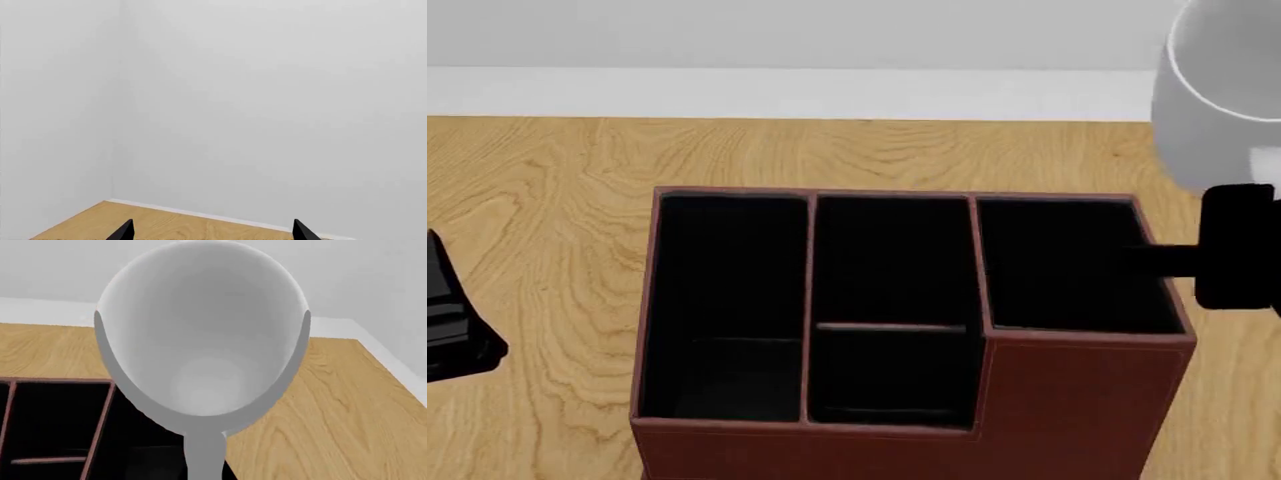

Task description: Pick up the white mug and place it to the right of the caddy.

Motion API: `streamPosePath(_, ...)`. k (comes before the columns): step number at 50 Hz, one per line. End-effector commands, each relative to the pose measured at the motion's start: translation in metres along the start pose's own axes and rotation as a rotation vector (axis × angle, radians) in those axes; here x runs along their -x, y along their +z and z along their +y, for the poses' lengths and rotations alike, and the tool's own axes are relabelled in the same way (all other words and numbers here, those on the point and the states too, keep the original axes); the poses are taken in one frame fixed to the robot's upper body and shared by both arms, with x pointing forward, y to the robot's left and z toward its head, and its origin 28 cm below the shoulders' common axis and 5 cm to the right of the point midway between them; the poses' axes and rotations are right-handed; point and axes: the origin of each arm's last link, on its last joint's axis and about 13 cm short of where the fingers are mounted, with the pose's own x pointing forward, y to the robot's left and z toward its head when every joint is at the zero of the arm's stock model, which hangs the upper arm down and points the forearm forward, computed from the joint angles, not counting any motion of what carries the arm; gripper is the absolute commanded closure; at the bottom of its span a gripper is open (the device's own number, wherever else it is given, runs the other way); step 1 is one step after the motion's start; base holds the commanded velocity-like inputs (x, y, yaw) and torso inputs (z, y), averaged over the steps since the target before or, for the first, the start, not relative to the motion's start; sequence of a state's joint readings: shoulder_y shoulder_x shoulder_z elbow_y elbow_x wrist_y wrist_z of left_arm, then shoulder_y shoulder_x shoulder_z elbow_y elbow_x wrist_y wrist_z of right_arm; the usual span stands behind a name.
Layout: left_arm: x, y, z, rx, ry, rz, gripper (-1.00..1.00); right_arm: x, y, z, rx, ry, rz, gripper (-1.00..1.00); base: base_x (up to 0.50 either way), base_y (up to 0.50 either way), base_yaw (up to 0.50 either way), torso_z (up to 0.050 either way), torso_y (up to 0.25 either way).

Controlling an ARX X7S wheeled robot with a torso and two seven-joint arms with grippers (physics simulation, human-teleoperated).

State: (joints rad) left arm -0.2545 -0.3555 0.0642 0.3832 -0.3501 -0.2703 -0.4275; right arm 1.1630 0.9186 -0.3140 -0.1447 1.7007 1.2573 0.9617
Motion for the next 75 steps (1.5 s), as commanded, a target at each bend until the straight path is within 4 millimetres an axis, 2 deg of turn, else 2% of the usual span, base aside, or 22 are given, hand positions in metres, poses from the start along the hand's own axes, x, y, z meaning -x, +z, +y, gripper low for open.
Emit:
streamPosePath(1,0.0,0.0,0.001,-0.003,0.004,0.001,-1.0,0.001,-0.005,-0.016,-0.034,-0.075,0.003,1.0,0.0,0.0,0.0,0.0,0.0)
streamPosePath(14,-0.002,-0.003,0.0,-0.021,0.003,-0.003,-1.0,-0.005,-0.016,-0.03,-0.074,-0.11,0.035,1.0,0.0,0.0,0.0,0.0,0.001)
streamPosePath(35,-0.013,-0.022,-0.003,-0.072,0.019,0.024,-1.0,-0.019,-0.019,-0.051,-0.091,-0.16,0.071,1.0,0.0,0.0,0.0,0.001,0.0)
streamPosePath(46,-0.014,-0.026,-0.006,-0.052,0.015,0.029,-1.0,-0.045,-0.019,-0.056,-0.066,-0.14,0.094,1.0,0.0,0.0,0.0,0.0,0.0)
streamPosePath(65,-0.015,-0.025,-0.006,-0.064,0.057,0.042,-1.0,-0.072,-0.034,-0.063,-0.039,-0.085,0.114,1.0,0.0,0.0,0.0,0.0,0.001)
streamPosePath(75,-0.014,-0.026,-0.006,-0.076,0.066,0.045,-1.0,-0.09,-0.05,-0.062,-0.022,-0.074,0.137,1.0,0.0,0.0,0.0,0.0,0.0)
